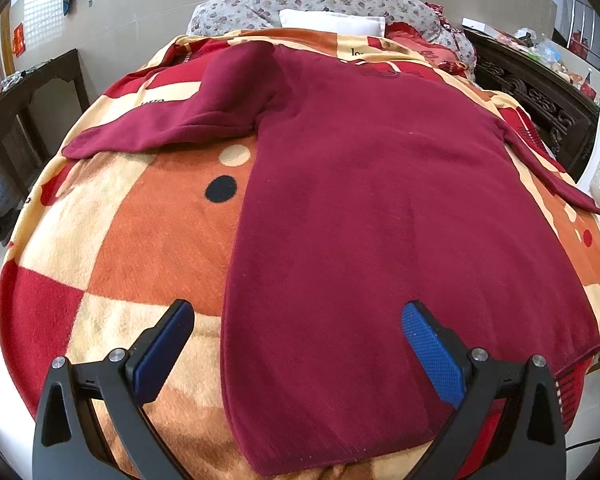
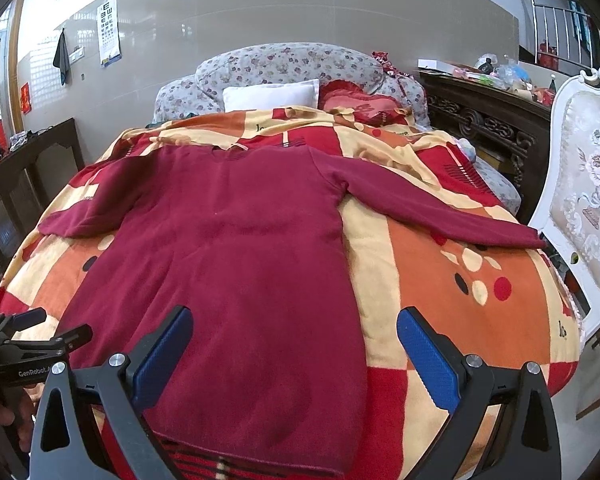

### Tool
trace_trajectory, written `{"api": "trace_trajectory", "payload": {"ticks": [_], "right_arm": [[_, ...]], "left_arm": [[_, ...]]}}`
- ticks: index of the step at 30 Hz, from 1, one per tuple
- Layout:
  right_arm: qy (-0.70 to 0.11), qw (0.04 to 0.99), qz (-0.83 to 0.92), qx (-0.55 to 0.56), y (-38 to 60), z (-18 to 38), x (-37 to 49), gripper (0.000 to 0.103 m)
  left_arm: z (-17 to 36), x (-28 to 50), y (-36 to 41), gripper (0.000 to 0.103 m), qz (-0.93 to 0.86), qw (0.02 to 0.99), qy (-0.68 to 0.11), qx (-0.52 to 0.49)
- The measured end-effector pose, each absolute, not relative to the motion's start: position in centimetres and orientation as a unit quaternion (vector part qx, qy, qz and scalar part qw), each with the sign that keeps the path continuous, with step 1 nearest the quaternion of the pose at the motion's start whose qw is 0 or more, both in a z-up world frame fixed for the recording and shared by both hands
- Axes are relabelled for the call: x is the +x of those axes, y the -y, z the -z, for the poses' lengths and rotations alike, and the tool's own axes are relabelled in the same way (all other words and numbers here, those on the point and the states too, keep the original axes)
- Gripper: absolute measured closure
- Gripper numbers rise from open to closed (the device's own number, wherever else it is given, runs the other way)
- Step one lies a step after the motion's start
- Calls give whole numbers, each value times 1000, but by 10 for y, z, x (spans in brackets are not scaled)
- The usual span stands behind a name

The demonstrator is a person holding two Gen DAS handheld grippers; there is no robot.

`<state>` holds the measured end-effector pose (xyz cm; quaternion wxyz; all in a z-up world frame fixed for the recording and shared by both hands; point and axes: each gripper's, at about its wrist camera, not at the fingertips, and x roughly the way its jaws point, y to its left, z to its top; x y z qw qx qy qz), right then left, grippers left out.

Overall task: Fold small clothes
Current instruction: 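Grasp the sleeve cuff with the left gripper and lift it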

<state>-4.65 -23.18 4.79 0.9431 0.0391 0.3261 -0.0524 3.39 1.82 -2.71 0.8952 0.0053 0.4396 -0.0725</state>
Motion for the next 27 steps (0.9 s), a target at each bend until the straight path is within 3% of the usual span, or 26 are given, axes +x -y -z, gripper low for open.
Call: {"api": "trace_trajectory", "payload": {"ticks": [9, 17, 21, 27], "right_arm": [[-316, 947, 58, 13, 230, -39, -13, 0], [-363, 929, 60, -28, 231, -9, 55, 0], [-376, 926, 35, -18, 231, -21, 54, 0], [-315, 949, 6, -9, 227, -49, 41, 0]], "left_arm": [[25, 57, -42, 0, 57, 899, -434, -1], [15, 104, -137, 0, -36, 909, -414, -6], [7, 144, -202, 0, -53, 904, -421, -60], [10, 223, -266, 1, 2, 873, -448, -193]]}}
